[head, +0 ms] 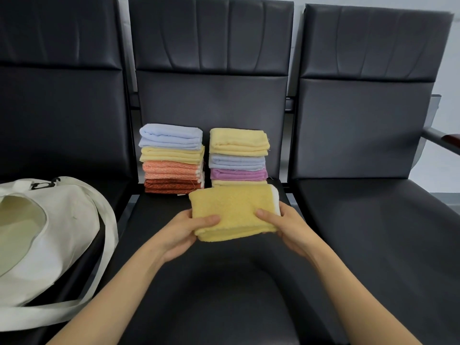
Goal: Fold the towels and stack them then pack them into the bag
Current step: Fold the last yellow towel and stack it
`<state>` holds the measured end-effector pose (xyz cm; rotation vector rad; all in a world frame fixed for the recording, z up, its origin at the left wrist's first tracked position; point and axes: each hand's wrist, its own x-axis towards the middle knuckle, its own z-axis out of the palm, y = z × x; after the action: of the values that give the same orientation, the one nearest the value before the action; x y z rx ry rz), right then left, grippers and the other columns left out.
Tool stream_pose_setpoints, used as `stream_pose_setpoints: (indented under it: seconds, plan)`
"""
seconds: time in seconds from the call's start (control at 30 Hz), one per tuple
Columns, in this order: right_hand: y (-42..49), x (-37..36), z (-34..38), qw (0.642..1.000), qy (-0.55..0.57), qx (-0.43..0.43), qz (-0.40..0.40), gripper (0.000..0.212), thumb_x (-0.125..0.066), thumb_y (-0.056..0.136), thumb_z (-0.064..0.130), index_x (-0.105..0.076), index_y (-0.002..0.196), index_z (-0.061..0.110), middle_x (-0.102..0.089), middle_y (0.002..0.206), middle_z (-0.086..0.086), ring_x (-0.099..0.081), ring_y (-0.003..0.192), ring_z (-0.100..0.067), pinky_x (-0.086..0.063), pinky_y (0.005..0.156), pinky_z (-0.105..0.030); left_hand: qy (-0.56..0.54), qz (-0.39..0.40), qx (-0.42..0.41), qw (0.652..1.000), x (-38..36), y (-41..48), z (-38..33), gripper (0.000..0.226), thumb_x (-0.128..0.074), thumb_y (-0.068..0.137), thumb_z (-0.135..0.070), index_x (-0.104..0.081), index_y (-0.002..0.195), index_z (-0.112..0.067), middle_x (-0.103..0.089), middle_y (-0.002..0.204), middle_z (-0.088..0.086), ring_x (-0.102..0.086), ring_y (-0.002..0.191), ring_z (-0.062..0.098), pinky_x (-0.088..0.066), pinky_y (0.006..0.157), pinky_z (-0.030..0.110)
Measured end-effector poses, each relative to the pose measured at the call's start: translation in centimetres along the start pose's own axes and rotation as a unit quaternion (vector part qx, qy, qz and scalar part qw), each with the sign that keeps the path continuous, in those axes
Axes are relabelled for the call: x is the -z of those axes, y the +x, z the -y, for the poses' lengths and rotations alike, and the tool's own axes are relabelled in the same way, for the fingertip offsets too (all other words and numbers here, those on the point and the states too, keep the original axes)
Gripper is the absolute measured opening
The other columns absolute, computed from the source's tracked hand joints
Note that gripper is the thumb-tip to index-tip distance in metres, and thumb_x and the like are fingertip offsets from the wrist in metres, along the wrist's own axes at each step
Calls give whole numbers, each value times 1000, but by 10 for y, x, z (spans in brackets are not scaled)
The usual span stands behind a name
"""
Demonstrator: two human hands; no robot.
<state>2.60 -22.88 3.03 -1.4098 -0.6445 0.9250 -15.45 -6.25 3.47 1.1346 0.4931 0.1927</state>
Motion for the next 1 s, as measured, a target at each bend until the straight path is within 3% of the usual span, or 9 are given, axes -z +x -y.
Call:
stream_pose_setpoints:
  seconds: [0.13,0.27,0.43,0.53,0.6,0.67,0.73,0.87,1.0]
  plan:
    - [-1,4,1,998,47,16,36,55,-69,81,15,-49,132,17,-63,126,-6,-63,113,-23,-55,85,-33,-46,31,25,998,0,0,4,98,-97,40,-28,-52,127,-19,-70,115,5,-67,107,24,-57,79,50]
    - [0,3,-3,995,71,12,65,59,-63,86,3,-43,137,25,-58,132,-6,-62,115,-24,-56,84,-37,-101,5,14,995,-3,1,2,102,-99,33,-27,-54,124,-14,-73,108,9,-70,100,26,-60,71,39]
    - [0,9,-1,994,69,-1,84,65,-58,84,-13,-42,137,21,-53,136,-13,-62,115,-27,-56,87,-34,-84,-33,-5,996,-2,-1,-1,60,-74,70,-22,-54,126,-14,-70,115,7,-68,105,23,-59,78,33]
    - [-1,10,1,994,59,-7,91,66,-66,84,1,-40,138,28,-56,134,-5,-61,116,-25,-55,86,-38,-46,-58,-31,997,-4,0,2,62,-75,68,-12,-54,126,-10,-70,113,7,-69,101,21,-59,76,28]
    - [-2,1,-1,998,42,-5,49,70,-76,78,38,-41,137,32,-60,130,2,-62,115,-18,-56,87,-37,-23,-74,-43,996,-9,1,6,56,-72,71,-6,-54,124,-10,-69,112,7,-69,98,19,-59,77,29]
    - [0,-12,-6,998,30,14,-55,78,-72,67,66,-48,132,32,-64,124,4,-64,110,-14,-55,88,-34,-21,-72,-46,996,-15,1,11,52,-71,73,-3,-54,122,-11,-67,113,7,-69,97,19,-59,76,29]
    - [4,-21,-9,987,26,45,-153,64,-66,70,68,-55,122,31,-66,116,5,-65,104,-12,-55,83,-31,-29,-55,-33,998,-19,0,13,56,-73,69,-3,-54,122,-12,-65,117,8,-69,98,20,-59,73,28]
    - [4,-21,-10,970,-35,99,-219,36,-62,81,59,-59,103,32,-66,105,6,-64,96,-9,-54,81,-30,-31,-25,-10,999,-21,-2,13,62,-73,67,-4,-53,125,-13,-68,116,7,-70,98,19,-58,72,28]
    - [0,-27,-12,964,-82,115,-226,21,-61,87,46,-54,96,29,-64,95,9,-63,84,-3,-49,66,-18,-45,-63,-9,997,-26,-4,11,48,-66,76,-44,-59,118,-22,-72,109,3,-69,101,22,-57,78,38]
